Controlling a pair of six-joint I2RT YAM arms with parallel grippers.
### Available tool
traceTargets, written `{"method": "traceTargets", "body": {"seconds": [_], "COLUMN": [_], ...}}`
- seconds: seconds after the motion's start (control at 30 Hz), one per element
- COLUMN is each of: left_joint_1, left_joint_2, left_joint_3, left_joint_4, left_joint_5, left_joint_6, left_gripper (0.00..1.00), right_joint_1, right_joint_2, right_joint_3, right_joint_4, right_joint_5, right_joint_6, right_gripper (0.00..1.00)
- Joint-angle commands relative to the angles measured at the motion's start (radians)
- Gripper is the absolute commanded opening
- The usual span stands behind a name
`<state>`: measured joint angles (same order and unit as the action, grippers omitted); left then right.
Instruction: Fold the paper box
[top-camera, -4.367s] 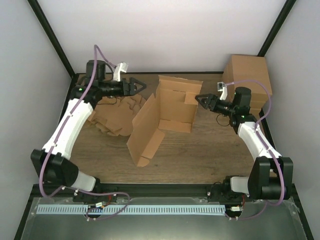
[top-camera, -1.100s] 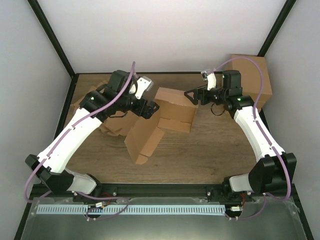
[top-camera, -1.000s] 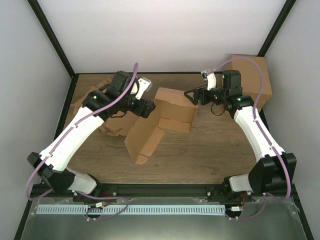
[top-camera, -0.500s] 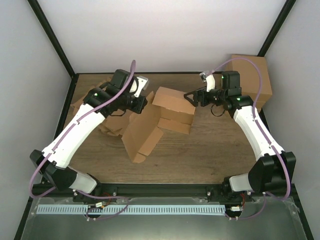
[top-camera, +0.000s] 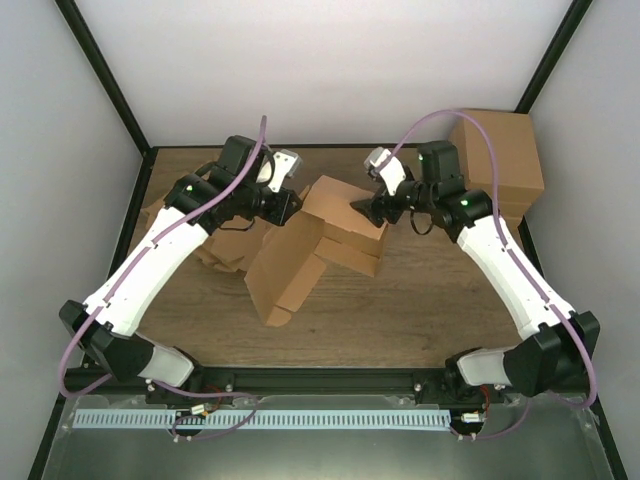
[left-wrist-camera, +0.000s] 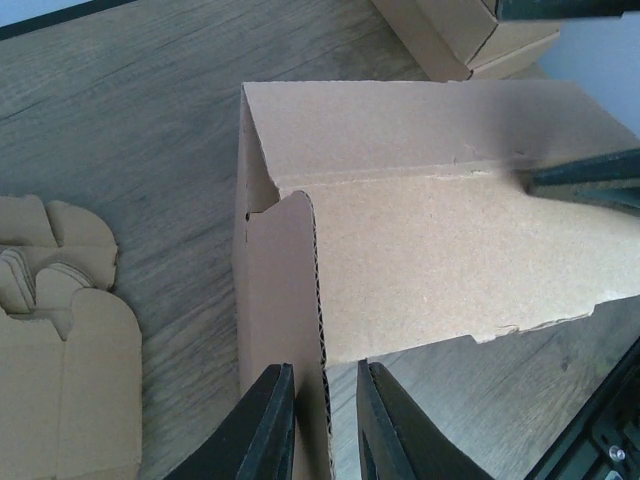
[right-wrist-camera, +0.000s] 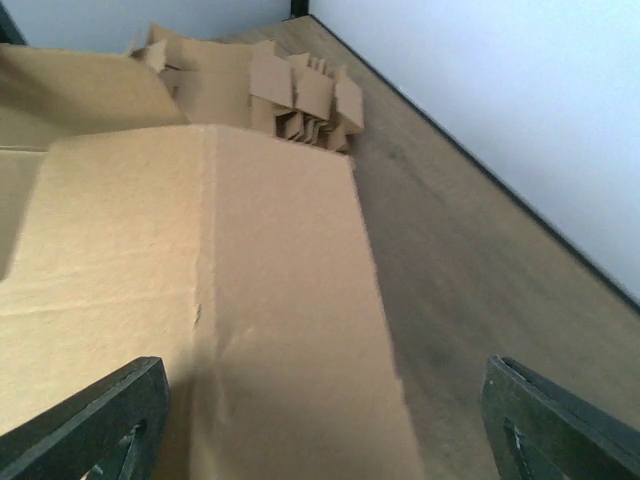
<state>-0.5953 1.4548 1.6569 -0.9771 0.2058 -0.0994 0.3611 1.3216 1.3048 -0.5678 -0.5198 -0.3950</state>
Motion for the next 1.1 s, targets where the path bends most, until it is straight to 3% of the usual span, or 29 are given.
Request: {"method": "traceTargets", "body": {"seconds": [0.0,0.33,0.5,0.67,0.8,1.07], "left_joint_1": [0.003,0.003,0.004,0.004,0.003,0.004], "left_joint_2": [0.009,0.018,0.018,0.015,0.014,0.000], "left_joint_3": [0.013,0.008,0.007,0.004,0.003,-0.012], "left_joint_4": [0.015,0.014,0.017,0.023,0.024,0.043], "left_joint_5": [0.030,0.013,0.010,0.018,0.018,0.027], "left_joint_6": [0.012,0.019,0.024,0.024,0.027,0.024], "left_gripper": [0.20,0.16,0.15,0.15,0.15,0.15], "right_joint_1": [0.062,0.226,0.298,0.342,0.362,0.424], "right_joint_2": [0.047,0.084,0.106,0.073,0.028,0.008], "right_joint_3": [0.095,0.067,0.026,-0.081,-0.160,-0.312], "right_joint_4": [-0.090,-0.132,-0.089,0.073,0.215,0.458], "right_joint_5": [0.191,0.467,0.667,0.825,0.889,1.004], "right_joint_6": [-0.154,-0.183,-0.178,-0.231,-0.292,-0.460], "right_gripper": [0.88,0.86,0.76,0.72,0.60,0.48]}}
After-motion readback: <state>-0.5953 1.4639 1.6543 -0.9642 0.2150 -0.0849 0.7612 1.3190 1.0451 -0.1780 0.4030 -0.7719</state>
